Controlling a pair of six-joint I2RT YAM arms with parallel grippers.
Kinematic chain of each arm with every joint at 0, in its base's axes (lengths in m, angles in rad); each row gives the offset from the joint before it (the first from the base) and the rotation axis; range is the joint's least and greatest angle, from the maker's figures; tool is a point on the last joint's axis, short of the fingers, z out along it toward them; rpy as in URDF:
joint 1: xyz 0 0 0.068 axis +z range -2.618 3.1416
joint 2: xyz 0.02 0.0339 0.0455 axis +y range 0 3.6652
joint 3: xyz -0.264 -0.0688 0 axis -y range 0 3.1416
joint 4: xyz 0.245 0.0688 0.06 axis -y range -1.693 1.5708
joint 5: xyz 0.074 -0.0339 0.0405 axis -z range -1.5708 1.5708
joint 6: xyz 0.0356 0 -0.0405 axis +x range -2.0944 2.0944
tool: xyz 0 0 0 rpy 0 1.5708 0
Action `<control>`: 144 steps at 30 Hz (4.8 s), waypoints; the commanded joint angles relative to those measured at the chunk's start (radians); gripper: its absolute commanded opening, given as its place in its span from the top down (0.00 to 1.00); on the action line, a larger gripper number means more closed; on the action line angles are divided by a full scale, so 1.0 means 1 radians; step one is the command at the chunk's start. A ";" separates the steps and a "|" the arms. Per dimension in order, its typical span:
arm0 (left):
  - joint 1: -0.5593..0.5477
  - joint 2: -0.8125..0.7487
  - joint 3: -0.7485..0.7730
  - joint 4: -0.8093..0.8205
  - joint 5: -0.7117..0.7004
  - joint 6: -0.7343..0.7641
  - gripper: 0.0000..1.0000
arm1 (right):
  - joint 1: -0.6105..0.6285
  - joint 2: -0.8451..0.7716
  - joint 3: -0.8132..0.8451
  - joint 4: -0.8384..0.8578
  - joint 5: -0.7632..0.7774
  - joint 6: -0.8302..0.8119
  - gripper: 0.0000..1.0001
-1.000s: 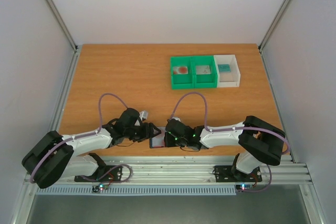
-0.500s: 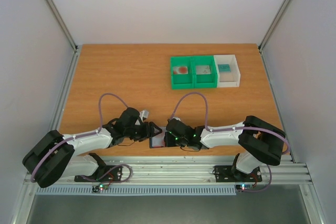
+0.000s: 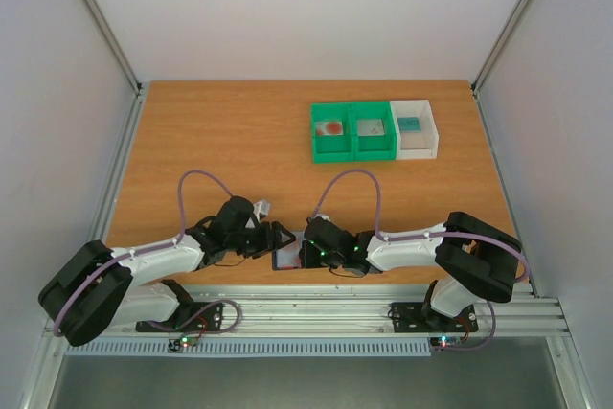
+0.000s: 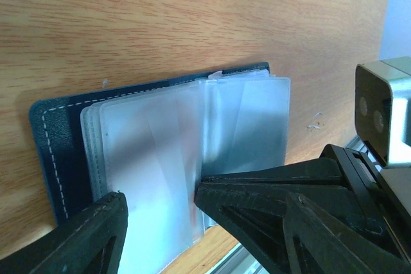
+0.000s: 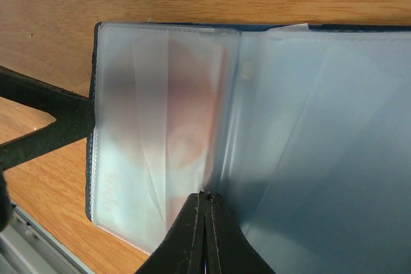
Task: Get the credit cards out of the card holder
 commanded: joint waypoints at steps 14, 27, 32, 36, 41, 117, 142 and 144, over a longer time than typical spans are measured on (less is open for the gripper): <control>-0.005 -0.004 -0.019 -0.013 -0.026 0.012 0.28 | -0.005 0.003 -0.024 -0.036 0.012 0.022 0.99; -0.005 -0.118 -0.007 -0.101 -0.049 -0.006 0.29 | -0.005 0.010 -0.021 -0.033 0.011 0.031 0.99; -0.005 -0.134 -0.016 -0.077 -0.034 -0.010 0.27 | -0.005 0.010 -0.025 -0.030 0.014 0.036 0.99; -0.005 -0.107 -0.019 -0.030 -0.019 -0.007 0.27 | -0.005 0.012 -0.024 -0.030 0.014 0.039 0.99; -0.006 -0.058 -0.026 0.015 -0.015 0.003 0.27 | -0.005 0.018 -0.019 -0.030 0.012 0.038 0.99; -0.047 -0.032 0.031 0.008 -0.006 -0.006 0.81 | -0.005 -0.099 -0.133 0.128 0.017 0.020 0.95; -0.094 0.085 0.073 0.101 0.022 -0.019 0.82 | -0.005 -0.286 -0.062 -0.280 0.178 -0.025 0.73; -0.095 0.089 0.078 0.101 0.021 -0.017 0.81 | -0.005 -0.311 -0.054 -0.340 0.200 -0.021 0.71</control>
